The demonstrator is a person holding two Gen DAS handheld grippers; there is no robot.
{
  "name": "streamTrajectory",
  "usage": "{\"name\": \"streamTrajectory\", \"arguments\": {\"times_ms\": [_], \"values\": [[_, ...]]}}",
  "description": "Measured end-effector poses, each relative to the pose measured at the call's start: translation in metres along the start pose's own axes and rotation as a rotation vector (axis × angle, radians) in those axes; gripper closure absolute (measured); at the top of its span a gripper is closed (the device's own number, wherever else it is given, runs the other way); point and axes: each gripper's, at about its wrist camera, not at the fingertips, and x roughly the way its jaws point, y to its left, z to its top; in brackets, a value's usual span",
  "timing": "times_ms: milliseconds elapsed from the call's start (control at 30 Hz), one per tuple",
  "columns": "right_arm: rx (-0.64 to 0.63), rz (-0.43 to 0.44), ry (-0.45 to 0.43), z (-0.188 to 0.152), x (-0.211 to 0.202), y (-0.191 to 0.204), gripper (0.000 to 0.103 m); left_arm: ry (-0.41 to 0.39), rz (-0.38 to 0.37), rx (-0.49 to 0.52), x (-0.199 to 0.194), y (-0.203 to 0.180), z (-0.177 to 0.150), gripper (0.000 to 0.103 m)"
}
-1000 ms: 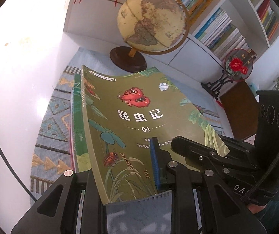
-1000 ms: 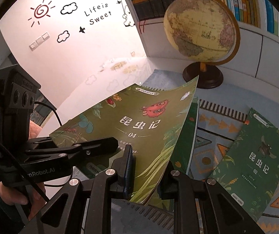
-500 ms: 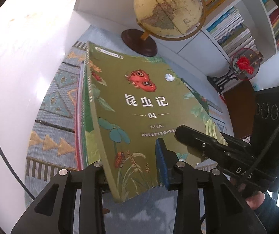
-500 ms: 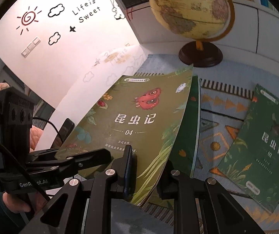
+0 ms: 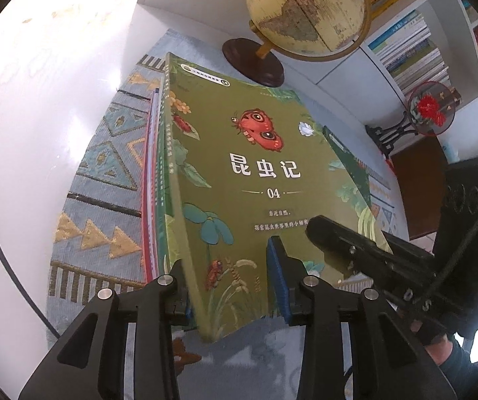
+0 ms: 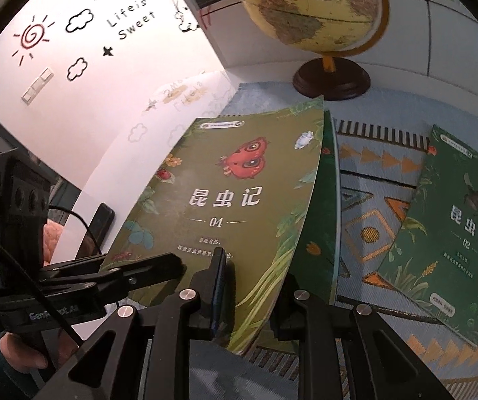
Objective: Organize books
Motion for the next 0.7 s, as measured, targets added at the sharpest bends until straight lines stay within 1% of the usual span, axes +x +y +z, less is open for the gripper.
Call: {"name": "streamTrajectory", "arguments": {"times_ms": [33,133,200,267,300,400,467,600,667,700], "values": [[0.012,-0.004,0.008,0.001,0.001,-0.003,0.08,0.003,0.007,0.005,-0.001,0.0,-0.001,0.07],[0.041,-0.039,0.05,0.001,0.004,-0.011,0.073,0.0,0.022,-0.003,-0.009,0.005,-0.005,0.07],[0.034,-0.048,0.078,0.0,0.004,-0.012,0.073,-0.009,0.027,-0.018,-0.015,0.01,-0.007,0.07],[0.016,-0.037,0.083,-0.002,0.004,-0.008,0.072,-0.011,0.077,-0.013,-0.019,0.014,-0.008,0.066],[0.013,-0.033,0.083,-0.003,0.004,-0.006,0.072,-0.008,0.094,-0.009,-0.019,0.015,-0.007,0.066],[0.0,-0.048,0.091,-0.006,0.008,0.002,0.071,0.004,0.112,-0.003,-0.019,0.015,-0.009,0.066],[-0.003,-0.059,0.1,-0.01,0.005,0.002,0.065,-0.001,0.123,-0.005,-0.022,0.014,-0.012,0.066],[-0.023,-0.113,0.136,-0.026,-0.012,-0.006,0.063,-0.038,0.14,0.014,-0.033,-0.001,-0.016,0.066],[-0.023,-0.113,0.135,-0.037,-0.025,-0.014,0.062,-0.054,0.139,0.054,-0.036,-0.021,-0.014,0.066],[-0.017,-0.115,0.131,-0.043,-0.033,-0.02,0.061,-0.06,0.134,0.074,-0.037,-0.033,-0.013,0.061]]}}
